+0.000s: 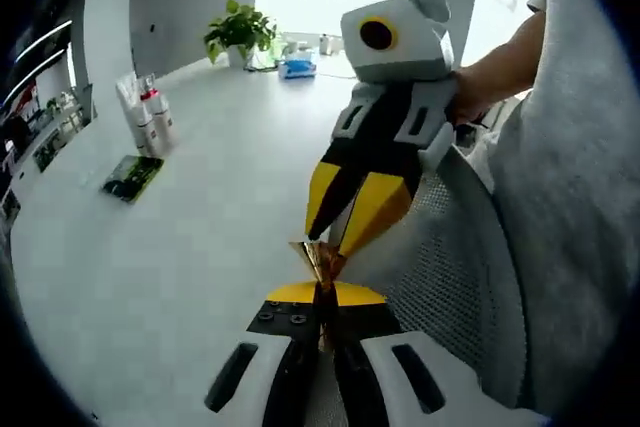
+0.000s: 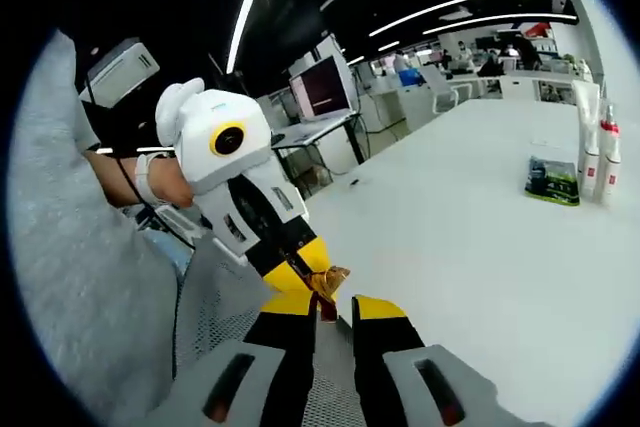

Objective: Arrange the skincare products in the storage area until every visible bottle or jar stands upright without overlapping.

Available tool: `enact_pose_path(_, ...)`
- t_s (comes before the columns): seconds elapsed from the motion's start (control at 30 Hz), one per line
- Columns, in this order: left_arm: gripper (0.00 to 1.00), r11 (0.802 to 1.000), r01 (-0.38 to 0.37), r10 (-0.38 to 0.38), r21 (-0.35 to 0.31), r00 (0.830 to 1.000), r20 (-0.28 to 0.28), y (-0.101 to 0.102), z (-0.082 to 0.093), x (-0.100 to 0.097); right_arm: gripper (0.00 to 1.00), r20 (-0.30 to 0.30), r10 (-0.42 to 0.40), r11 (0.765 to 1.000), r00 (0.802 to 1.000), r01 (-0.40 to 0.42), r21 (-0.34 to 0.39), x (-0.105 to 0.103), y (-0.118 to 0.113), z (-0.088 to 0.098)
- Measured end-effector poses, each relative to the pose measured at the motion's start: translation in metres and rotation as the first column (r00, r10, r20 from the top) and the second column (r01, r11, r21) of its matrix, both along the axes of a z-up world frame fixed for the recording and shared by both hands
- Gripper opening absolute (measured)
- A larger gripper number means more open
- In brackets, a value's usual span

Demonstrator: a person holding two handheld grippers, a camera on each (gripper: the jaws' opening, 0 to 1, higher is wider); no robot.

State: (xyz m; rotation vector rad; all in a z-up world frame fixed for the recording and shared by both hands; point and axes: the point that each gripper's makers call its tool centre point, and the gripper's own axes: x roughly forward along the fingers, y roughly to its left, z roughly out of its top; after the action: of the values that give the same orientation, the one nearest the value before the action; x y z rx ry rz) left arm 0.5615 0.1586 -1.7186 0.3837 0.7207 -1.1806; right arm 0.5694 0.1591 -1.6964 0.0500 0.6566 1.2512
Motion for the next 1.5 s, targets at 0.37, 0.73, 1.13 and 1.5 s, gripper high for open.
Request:
enact_pose_path(0.37, 0.04, 0.994, 0.108, -0.108, 0.029, 0.994, -0.001, -0.001, -0.001, -0.016, 0.0, -0.044, 0.108, 0.994, 0.993, -0.108, -0.005, -0.022, 0.007, -0.002)
enact_pose_path(0.73, 0.27, 0.991, -0.007, -0.009, -0.133, 0.992, -0.123, -0.003, 0.008, -0.018, 0.0, -0.148, 0.091, 0.995, 0.985, -0.086, 0.041, -0.023, 0.002, 0.005)
enact_pose_path(1.13, 0.49, 0.794, -0.46, 0.334, -0.398, 0.876, -0.347, 0.029, 0.035, 0.03, 0.0, -0.18, -0.141, 0.964, 0.974, 0.176, 0.2, 0.022, -0.008, 0.038)
enact_pose_path(1.5, 0.3, 0.328, -0.768, 0.256, -0.55, 0.633, -0.73, 0.022, 0.08, 0.056, 0.0, -0.384, -0.28, 0.769, 0.88, 0.445, 0.46, 0.051, -0.011, 0.08)
